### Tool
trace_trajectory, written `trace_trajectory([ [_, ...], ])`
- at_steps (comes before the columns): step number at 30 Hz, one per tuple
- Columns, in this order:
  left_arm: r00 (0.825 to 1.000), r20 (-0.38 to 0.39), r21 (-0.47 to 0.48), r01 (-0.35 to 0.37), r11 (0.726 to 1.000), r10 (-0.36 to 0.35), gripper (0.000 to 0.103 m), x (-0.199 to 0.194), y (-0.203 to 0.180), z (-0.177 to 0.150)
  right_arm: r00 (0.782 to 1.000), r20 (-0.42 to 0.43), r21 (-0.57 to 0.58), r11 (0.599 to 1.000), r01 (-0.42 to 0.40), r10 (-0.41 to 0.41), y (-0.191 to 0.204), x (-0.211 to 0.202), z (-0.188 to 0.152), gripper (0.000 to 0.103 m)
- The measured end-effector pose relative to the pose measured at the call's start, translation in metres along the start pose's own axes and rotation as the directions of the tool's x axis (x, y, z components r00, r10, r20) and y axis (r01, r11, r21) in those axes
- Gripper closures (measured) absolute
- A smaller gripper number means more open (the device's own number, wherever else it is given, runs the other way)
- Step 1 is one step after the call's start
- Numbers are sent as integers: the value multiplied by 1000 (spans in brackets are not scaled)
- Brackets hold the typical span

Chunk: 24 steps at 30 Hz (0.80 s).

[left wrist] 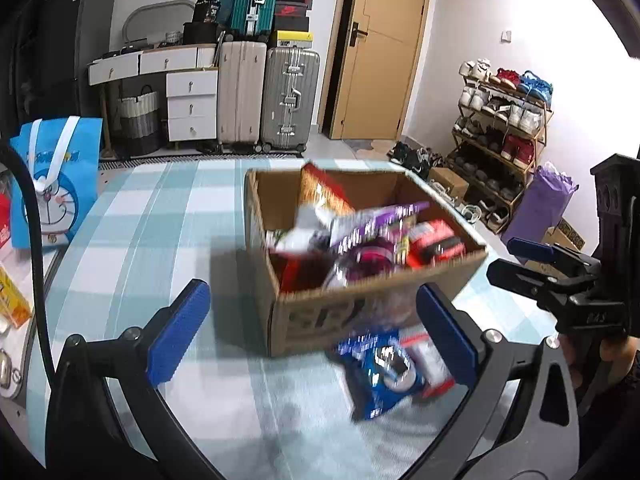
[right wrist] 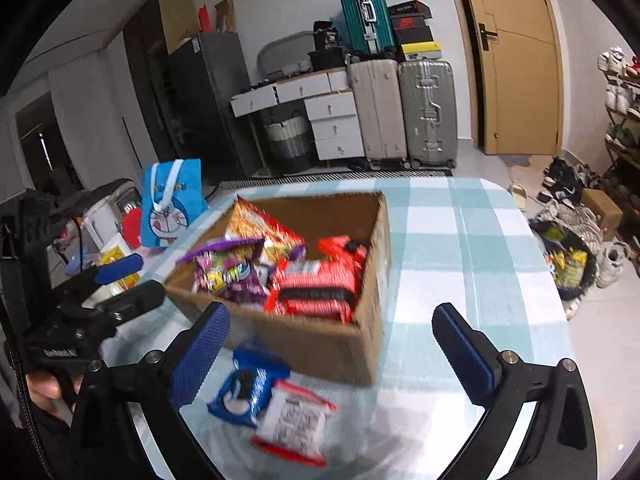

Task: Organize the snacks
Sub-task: 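Move both tools back toward the blue cookie packet and white bread packet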

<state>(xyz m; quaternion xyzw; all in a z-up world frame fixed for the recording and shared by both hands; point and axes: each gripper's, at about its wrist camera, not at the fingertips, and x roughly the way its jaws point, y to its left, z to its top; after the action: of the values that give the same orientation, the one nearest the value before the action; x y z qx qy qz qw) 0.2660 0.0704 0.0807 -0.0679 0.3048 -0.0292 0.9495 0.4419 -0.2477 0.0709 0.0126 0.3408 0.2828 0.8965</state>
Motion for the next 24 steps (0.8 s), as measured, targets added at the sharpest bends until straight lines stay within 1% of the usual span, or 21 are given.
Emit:
trace_trajectory([
  [4,1000,-18,-2,-14,1000,14,0,-8,-1,-20,999,-35,22,999,27,-27,-1,-2,-17,0],
  [6,999,-36,14,-25,1000,25,0,-10,-3,-29,998,-55,42,998,36,-34,-2,1,-27,0],
  [10,998,-37,45,-58,997,60,0,-14,-8,-45,991,-124,35,998,59,-54,-1,12,-50,0],
  [13,998,-50,31,-47,998,49,0,-14,-9,-53,987,-150,28,998,62,-57,-1,17,-62,0],
  [15,997,-64,27,-37,999,38,0,-12,-11,-57,985,-160,24,998,64,-59,-1,20,-66,0],
  [19,996,-86,49,-32,998,37,0,-7,-16,-62,981,-187,21,998,65,-60,1,29,-69,0],
  [22,995,-94,46,-31,998,35,0,-3,-15,-62,976,-208,-3,998,69,-69,7,36,-72,0],
  [24,994,-102,36,-31,999,35,0,1,-12,-62,977,-198,-7,997,76,-76,11,39,-74,0],
])
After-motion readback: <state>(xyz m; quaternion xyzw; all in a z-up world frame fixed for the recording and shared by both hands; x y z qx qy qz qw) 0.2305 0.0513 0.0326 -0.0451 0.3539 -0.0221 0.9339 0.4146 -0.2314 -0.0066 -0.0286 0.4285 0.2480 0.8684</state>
